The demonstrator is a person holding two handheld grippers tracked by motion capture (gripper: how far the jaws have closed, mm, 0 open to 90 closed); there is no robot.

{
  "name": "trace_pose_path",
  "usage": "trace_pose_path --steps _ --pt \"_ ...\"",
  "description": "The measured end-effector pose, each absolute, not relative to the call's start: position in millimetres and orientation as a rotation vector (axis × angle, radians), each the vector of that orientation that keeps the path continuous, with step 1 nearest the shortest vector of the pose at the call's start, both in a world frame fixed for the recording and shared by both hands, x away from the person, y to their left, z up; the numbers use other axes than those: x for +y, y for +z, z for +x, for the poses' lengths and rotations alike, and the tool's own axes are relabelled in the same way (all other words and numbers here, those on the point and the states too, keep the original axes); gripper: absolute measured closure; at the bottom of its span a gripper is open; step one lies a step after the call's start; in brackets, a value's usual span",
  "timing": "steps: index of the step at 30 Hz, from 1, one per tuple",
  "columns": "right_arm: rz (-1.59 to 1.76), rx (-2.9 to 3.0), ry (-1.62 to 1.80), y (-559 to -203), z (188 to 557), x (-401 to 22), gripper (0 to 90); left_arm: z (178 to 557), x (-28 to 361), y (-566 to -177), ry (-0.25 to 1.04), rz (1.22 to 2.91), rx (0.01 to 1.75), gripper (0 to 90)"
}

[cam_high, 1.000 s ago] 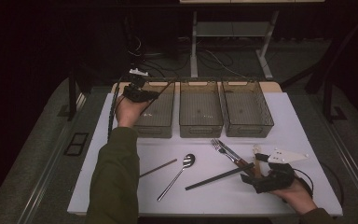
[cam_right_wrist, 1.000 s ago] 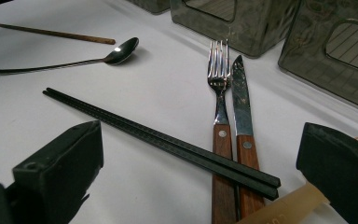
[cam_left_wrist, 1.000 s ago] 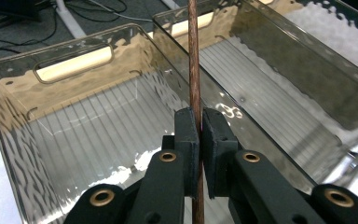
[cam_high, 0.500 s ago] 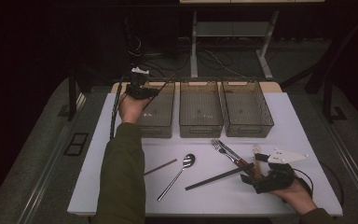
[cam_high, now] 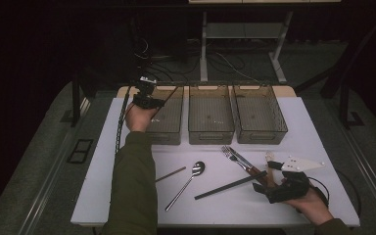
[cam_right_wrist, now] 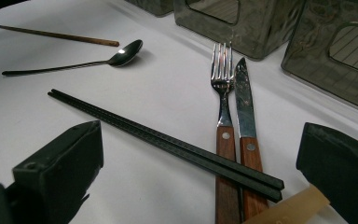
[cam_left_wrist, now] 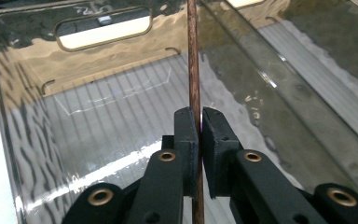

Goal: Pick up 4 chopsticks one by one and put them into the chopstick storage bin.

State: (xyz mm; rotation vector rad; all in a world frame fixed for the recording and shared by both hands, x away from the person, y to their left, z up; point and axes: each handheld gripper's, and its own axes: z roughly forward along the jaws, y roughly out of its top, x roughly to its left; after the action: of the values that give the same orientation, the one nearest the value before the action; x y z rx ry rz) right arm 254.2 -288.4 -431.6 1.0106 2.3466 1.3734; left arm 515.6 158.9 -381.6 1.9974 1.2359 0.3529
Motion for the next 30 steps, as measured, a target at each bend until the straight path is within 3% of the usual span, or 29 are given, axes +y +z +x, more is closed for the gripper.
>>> trace_pose_path --steps 6,30 --pt "1.013 2.347 1.371 -431.7 254.6 -288.2 0.8 515.5 157.0 -380.2 0.362 1.994 1.218 64.7" --pt "1.019 2.345 1.364 -432.4 256.0 -288.3 0.8 481.7 150.8 -344.0 0.338 2.095 0.972 36.2"
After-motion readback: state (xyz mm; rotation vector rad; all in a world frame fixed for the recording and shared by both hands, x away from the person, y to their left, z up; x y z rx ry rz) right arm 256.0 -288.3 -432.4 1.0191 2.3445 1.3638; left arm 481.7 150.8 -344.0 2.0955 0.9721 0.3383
